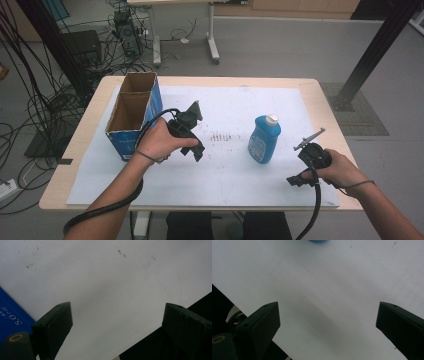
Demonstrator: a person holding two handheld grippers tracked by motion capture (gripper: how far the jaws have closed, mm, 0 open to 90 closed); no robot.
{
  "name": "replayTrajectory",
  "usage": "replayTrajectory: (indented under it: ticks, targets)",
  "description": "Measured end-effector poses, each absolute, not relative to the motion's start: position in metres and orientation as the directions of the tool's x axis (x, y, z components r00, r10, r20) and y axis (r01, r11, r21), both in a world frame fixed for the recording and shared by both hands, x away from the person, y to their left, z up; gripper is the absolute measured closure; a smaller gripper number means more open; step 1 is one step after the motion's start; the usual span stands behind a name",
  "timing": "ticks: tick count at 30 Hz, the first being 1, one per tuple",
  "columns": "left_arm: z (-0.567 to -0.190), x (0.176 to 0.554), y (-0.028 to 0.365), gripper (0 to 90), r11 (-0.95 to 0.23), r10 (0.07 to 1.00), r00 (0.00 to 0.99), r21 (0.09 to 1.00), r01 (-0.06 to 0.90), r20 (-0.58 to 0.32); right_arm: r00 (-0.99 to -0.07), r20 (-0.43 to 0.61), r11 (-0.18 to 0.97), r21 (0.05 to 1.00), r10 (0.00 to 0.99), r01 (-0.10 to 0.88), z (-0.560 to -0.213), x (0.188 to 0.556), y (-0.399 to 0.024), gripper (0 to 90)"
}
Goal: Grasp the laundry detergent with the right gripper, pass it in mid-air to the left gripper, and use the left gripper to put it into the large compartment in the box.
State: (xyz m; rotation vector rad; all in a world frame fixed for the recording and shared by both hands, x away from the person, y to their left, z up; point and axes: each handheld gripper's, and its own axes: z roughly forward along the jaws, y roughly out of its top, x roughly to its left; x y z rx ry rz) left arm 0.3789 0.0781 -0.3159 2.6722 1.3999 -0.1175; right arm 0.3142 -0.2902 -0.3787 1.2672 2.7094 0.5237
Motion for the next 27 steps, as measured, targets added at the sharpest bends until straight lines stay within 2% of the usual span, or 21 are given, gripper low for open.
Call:
replayTrajectory:
  ticks: [20, 27]
  targets:
    - [-0.3, 0.38, 0.085, 9.9, -0.56, 0.812, 0.569, 0.1, 0.822, -0.13, -0.65, 0.101, 0.537, 0.475, 0.753, 0.697, -0.412, 0.315, -0.277, 4.9]
    - [-0.298, 0.381, 0.087, 9.9, -0.565, 0.809, 0.574, 0.102, 0.819, -0.129, -0.635, 0.118, 0.477, 0.559, 0.763, 0.678, -0.418, 0.317, -0.276, 4.8]
